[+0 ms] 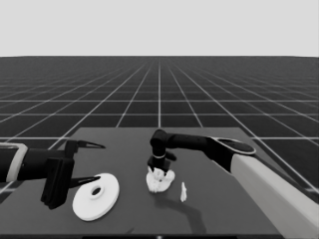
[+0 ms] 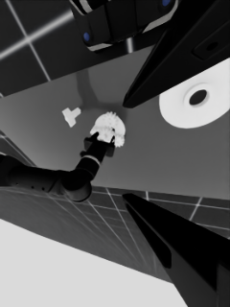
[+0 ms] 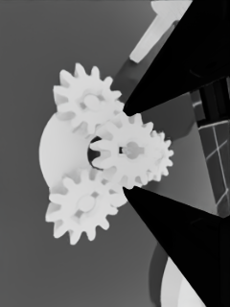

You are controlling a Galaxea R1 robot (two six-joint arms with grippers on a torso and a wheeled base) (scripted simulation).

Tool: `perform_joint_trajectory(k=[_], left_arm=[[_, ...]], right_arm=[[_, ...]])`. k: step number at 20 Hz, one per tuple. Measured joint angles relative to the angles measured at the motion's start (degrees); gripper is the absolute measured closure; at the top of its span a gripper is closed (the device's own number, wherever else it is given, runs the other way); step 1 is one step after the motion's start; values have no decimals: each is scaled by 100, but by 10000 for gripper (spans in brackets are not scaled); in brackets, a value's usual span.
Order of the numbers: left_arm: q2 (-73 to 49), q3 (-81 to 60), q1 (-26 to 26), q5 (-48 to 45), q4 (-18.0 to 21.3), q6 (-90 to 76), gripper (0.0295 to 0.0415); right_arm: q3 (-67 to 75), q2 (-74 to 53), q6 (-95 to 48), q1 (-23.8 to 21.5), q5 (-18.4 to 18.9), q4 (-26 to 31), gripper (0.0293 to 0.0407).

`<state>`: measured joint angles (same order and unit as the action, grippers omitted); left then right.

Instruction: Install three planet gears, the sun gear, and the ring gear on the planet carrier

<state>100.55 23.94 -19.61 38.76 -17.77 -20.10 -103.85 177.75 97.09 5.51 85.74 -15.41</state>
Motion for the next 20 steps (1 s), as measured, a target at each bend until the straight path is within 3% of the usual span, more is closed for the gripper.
perform_joint_trajectory(k=[20], left_arm=[[0,0,0,0,0,0,326]], right_arm=[[-10,-10,1200,25,0,-4,391]])
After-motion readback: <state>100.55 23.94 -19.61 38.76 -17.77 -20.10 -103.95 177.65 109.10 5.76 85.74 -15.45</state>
